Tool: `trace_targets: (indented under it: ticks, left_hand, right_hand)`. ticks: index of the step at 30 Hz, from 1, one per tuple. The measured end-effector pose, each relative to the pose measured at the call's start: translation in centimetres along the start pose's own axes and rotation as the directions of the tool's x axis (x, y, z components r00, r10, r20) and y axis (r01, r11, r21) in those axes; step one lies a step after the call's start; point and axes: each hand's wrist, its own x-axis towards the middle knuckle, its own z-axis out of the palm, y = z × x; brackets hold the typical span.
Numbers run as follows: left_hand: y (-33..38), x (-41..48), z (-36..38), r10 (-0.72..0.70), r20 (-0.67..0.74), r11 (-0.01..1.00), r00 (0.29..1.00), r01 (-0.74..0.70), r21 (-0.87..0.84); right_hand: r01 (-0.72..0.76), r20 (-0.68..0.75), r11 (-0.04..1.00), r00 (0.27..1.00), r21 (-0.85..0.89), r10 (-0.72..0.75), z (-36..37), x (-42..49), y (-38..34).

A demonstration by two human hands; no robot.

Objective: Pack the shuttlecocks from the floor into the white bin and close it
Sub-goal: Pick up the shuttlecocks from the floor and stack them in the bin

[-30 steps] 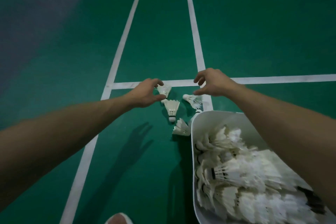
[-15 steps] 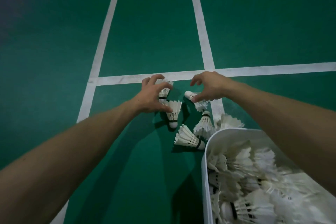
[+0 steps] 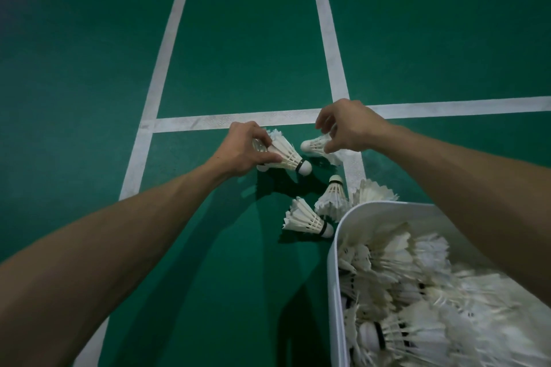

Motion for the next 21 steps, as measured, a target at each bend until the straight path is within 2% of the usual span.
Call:
trace_targets:
  ticks: [7,11,15,18,21]
  left_hand:
    - [4.5,-2.5,-2.3,0.077,-0.052,0.997,0.996,-0.077,-0.004]
    - [8.5,-4.7,-4.1,0.098,-0.064,0.994,0.993,-0.102,-0.05]
    - [14.0,-7.5,-6.3,0.186,-0.103,0.982,0.977,-0.189,-0.021]
    - [19.1,-9.7,-7.9,0.24,-0.113,0.97,0.964,-0.242,0.001]
    - [23.2,-12.0,-8.2,0.252,-0.113,0.965,0.961,-0.259,-0.047]
  right_hand:
    - [0.041,-0.177,0.992,0.984,0.12,-0.02,-3.3,-5.2,0.4]
    - [0.051,-0.277,0.969,0.961,0.241,0.019,-5.8,-9.7,0.6]
    - [0.105,-0.379,0.946,0.925,0.308,0.02,-8.0,-15.3,0.7]
    - [0.144,-0.454,0.901,0.888,0.408,0.064,-9.5,-19.6,1.2]
    - [0.197,-0.51,0.84,0.854,0.506,0.107,-10.6,-23.4,2.0]
